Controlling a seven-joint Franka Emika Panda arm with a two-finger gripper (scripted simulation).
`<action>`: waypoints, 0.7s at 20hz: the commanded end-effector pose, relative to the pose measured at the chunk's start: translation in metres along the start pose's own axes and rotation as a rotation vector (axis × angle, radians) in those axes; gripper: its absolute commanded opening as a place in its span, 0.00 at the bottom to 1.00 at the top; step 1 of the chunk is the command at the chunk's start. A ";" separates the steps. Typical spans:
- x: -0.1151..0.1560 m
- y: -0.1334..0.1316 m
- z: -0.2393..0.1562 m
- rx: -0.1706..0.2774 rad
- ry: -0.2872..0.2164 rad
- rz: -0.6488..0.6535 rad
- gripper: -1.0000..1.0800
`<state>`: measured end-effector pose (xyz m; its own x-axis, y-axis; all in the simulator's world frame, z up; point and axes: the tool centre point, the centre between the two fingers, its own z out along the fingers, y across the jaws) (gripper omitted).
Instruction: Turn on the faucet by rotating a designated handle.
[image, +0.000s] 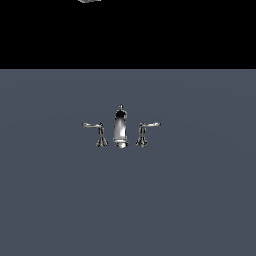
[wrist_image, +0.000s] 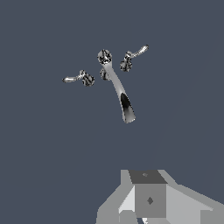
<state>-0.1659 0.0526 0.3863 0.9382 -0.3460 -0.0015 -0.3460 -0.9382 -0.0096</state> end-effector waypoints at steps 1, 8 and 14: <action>0.016 -0.007 0.017 0.001 0.000 0.066 0.00; 0.059 -0.018 0.061 0.002 0.000 0.237 0.00; 0.096 -0.022 0.098 0.002 0.001 0.380 0.00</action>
<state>-0.0768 0.0435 0.2980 0.7673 -0.6412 -0.0048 -0.6412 -0.7673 -0.0103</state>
